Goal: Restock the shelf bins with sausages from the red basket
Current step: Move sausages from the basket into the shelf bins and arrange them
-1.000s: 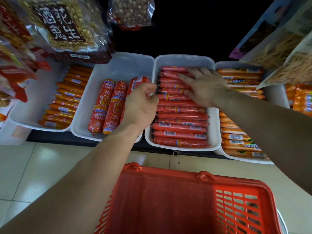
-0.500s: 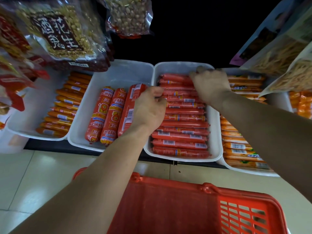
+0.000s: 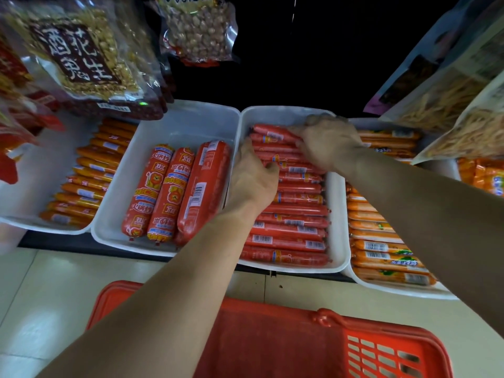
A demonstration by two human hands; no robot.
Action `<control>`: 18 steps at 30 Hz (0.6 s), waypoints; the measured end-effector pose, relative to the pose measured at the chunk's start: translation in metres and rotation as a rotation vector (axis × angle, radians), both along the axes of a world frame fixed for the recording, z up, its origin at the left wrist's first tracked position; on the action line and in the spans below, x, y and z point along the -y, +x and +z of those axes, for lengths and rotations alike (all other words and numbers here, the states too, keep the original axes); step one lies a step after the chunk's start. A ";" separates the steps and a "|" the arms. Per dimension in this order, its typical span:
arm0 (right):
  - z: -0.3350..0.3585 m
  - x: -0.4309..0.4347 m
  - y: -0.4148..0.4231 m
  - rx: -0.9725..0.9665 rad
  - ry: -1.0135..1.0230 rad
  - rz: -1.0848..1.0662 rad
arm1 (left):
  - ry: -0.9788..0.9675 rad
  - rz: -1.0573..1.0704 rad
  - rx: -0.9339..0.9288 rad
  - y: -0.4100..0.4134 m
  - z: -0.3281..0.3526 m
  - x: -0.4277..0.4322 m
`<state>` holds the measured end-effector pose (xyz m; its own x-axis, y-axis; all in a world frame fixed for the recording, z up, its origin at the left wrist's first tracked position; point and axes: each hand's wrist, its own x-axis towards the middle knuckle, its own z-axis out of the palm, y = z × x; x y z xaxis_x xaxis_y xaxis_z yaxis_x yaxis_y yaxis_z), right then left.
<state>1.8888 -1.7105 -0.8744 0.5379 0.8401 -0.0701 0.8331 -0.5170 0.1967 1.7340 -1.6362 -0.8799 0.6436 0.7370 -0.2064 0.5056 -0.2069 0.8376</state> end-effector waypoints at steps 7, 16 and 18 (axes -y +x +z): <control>0.007 0.006 0.002 0.049 0.152 -0.090 | 0.016 0.022 -0.039 0.023 -0.012 -0.012; -0.016 0.034 -0.005 -0.232 0.025 -0.050 | 0.119 0.045 -0.119 0.046 -0.027 -0.020; -0.016 0.033 -0.006 -0.225 0.035 -0.051 | 0.131 0.028 -0.132 0.048 -0.025 -0.020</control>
<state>1.8828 -1.7433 -0.8904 0.5536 0.8165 -0.1639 0.8267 -0.5625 -0.0100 1.7819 -1.6164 -0.9050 0.5959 0.7806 -0.1886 0.6164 -0.2939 0.7306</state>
